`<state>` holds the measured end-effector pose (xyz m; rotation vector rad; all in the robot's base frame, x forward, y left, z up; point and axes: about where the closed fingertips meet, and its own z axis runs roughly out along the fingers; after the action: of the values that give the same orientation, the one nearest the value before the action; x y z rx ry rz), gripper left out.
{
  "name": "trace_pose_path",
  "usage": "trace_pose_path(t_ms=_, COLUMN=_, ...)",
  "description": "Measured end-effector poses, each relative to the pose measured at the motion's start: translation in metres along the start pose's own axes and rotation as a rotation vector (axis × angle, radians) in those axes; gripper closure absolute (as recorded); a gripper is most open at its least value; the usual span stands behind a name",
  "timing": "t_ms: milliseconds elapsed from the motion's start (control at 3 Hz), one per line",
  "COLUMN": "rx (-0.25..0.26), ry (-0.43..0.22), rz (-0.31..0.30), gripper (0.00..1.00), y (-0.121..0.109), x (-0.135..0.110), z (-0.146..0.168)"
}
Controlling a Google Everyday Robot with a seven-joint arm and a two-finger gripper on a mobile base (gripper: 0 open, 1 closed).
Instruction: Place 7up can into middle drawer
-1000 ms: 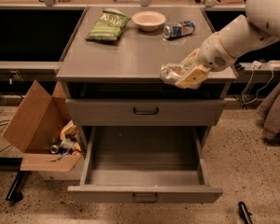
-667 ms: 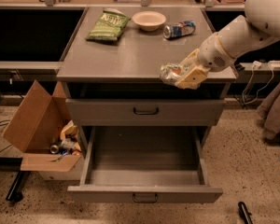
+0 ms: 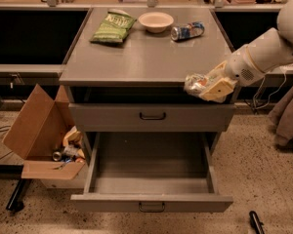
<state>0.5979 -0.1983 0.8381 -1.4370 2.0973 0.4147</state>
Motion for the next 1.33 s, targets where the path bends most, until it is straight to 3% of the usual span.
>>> trace_pose_path(t_ms=667, rx=0.036, ry=0.051, rz=0.133, gripper=1.0, y=0.02, x=0.073, z=-0.001)
trace_pose_path(t_ms=1000, rx=-0.01, ry=0.065, rz=0.183, gripper=1.0, y=0.037, x=0.106, z=0.022)
trace_pose_path(t_ms=1333, rx=-0.013, ry=0.066, rz=0.183, gripper=1.0, y=0.038, x=0.106, z=0.024)
